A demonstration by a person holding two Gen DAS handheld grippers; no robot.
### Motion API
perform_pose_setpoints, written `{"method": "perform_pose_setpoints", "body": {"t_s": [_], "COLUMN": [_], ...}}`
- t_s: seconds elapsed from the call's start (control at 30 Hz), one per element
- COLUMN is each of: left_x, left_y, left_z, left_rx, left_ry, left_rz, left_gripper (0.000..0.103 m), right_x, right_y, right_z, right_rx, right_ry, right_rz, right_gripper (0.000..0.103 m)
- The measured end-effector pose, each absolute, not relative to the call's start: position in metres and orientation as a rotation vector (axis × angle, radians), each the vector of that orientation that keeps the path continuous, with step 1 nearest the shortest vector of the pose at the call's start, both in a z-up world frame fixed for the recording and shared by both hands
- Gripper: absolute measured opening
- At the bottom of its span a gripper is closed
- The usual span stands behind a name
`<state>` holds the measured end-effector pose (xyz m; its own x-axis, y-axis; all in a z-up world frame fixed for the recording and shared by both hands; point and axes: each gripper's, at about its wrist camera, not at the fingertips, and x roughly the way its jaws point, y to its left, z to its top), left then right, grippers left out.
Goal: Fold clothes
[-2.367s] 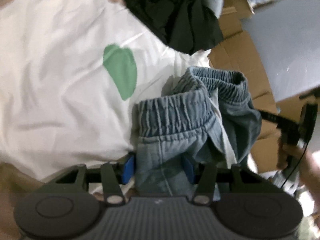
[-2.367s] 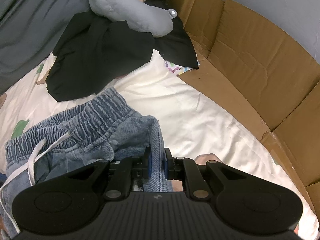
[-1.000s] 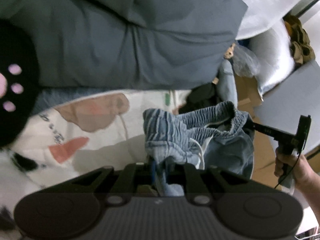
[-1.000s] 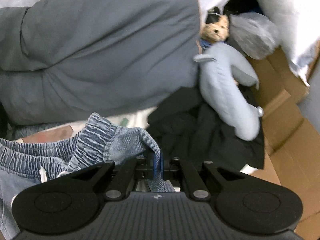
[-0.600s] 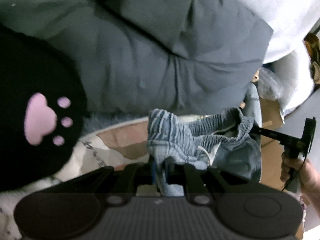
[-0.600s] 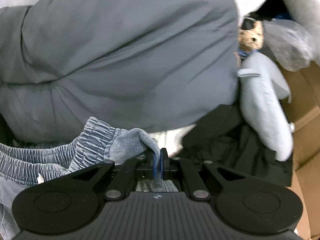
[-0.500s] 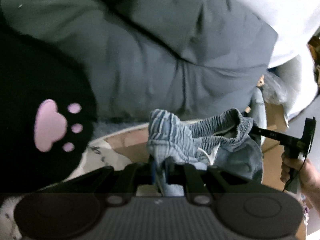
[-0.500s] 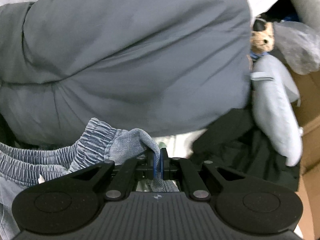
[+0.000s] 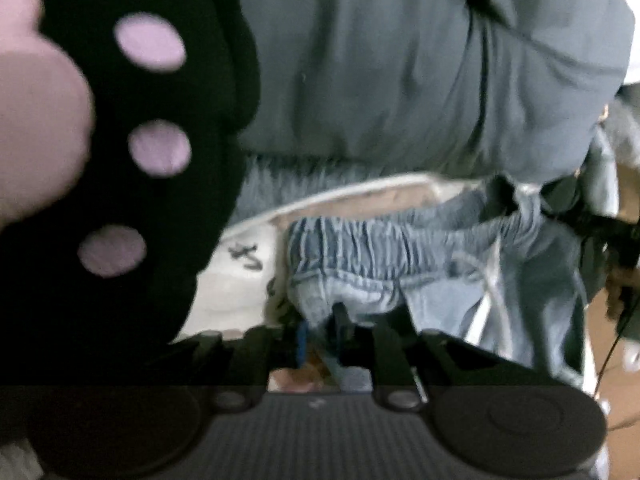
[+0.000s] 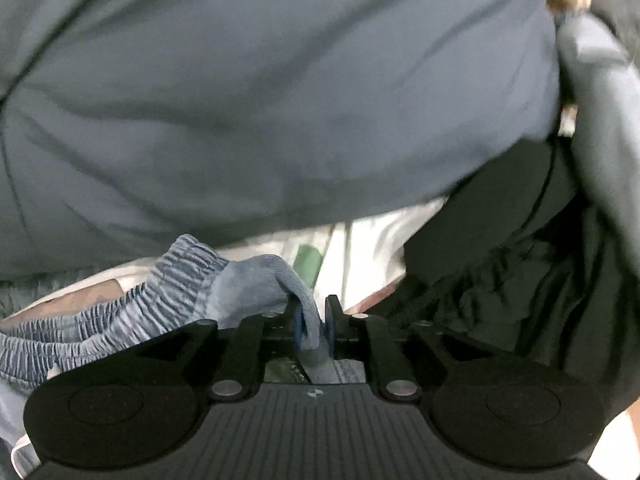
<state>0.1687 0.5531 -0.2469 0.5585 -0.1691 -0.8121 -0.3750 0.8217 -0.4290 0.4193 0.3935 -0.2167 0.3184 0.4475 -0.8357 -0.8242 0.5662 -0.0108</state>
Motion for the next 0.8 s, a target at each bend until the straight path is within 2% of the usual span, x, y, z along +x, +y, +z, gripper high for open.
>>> {"method": "perform_pose_setpoints", "body": {"t_s": [0.07, 0.23, 0.33, 0.47, 0.8], "left_x": [0.167, 0.16, 0.155, 0.163, 0.175], "left_y": [0.551, 0.559, 0.566, 0.562, 0.555], "left_z": [-0.246, -0.231, -0.225, -0.228, -0.241], "left_rx": [-0.6, -0.621, -0.648, -0.657, -0.678], "left_ry": [0.993, 0.957, 0.931, 0.929, 0.924], "left_rz": [0.13, 0.136, 0.137, 0.131, 0.133], "left_gripper": [0.025, 0.032, 0.043, 0.052, 0.052], "right_x": [0.421, 0.408, 0.397, 0.383, 0.352], "right_y": [0.392, 0.384, 0.383, 0.387, 0.44], "right_z": [-0.213, -0.179, -0.165, -0.164, -0.227], "right_rx": [-0.5, -0.569, -0.639, -0.649, -0.83], "right_ry": [0.899, 0.774, 0.702, 0.725, 0.738], "right_rz": [0.879, 0.926, 0.973, 1.06, 1.088], "right_gripper": [0.031, 0.04, 0.047, 0.047, 0.046]}}
